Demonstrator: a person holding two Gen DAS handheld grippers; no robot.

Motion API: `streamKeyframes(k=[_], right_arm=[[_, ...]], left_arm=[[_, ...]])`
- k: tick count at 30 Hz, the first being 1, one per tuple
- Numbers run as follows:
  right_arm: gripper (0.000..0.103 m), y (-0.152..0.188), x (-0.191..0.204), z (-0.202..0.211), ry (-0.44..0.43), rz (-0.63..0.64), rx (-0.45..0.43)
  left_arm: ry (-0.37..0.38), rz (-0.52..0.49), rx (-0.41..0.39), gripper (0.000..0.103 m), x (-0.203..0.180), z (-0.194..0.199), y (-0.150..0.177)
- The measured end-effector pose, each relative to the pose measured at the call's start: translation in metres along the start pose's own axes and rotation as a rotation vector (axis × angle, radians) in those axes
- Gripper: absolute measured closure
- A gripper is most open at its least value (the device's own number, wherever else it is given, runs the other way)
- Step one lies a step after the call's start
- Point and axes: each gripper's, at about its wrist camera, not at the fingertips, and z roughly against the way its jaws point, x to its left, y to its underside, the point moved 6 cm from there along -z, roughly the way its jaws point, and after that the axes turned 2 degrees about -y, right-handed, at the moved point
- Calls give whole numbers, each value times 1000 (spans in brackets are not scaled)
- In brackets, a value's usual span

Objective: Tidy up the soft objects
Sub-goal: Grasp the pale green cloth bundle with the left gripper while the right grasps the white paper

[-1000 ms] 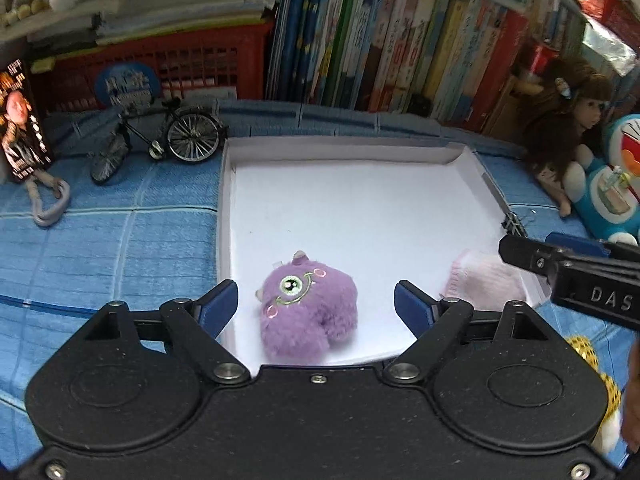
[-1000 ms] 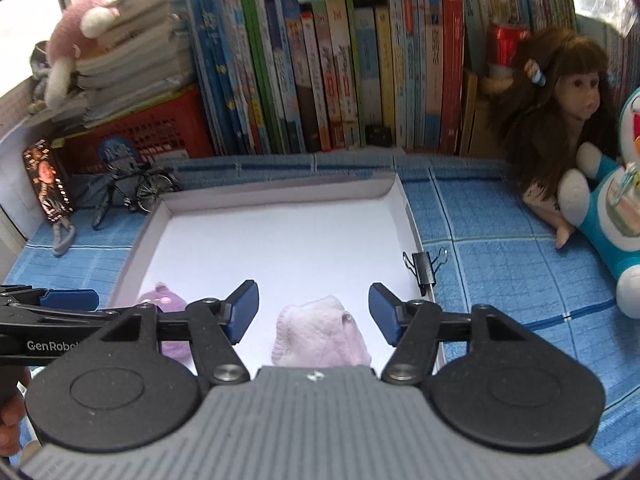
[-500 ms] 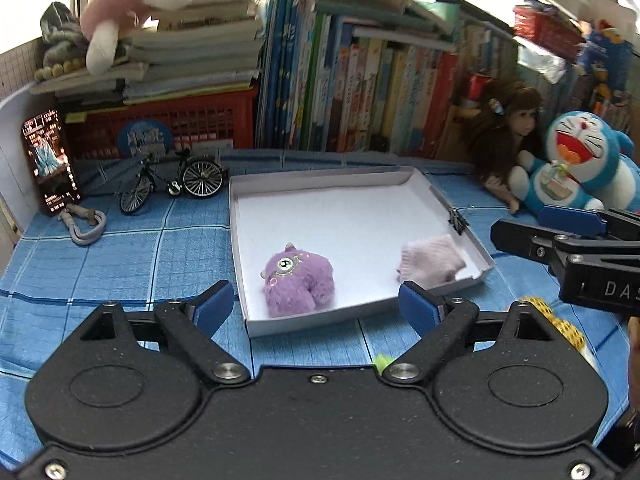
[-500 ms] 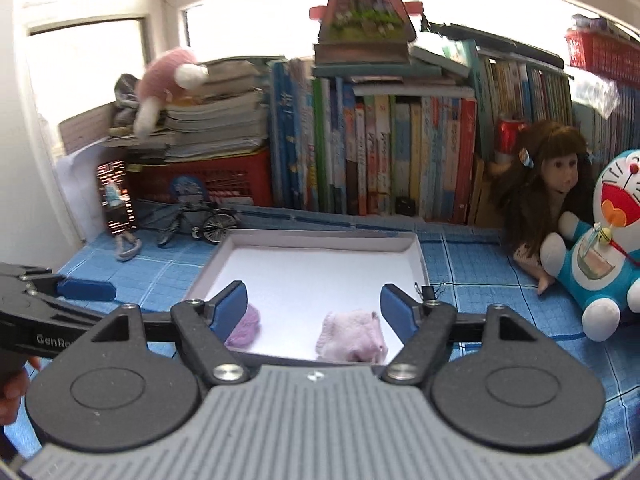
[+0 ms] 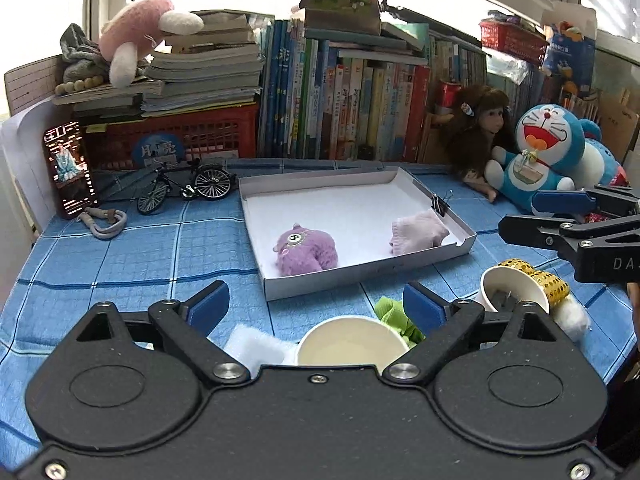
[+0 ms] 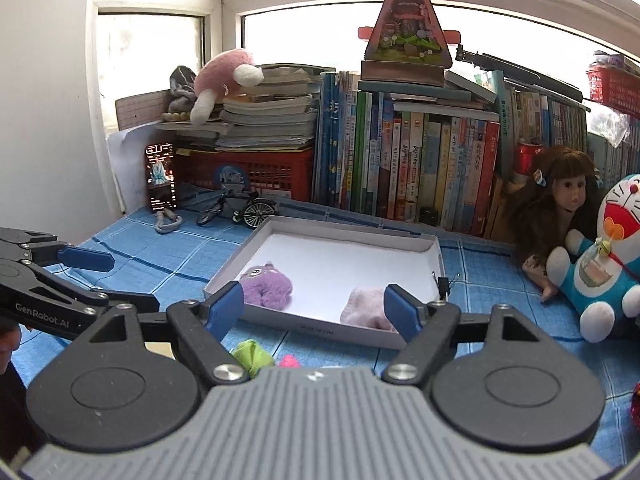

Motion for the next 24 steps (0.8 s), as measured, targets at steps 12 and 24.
streamKeyframes(k=[12, 24], right_arm=[[17, 36, 32, 11, -40, 64, 15], [16, 75, 61, 12, -75, 119, 52]], left_arm=[[-13, 20, -55, 7, 16, 25, 42], [-119, 23, -82, 6, 37, 36, 78]])
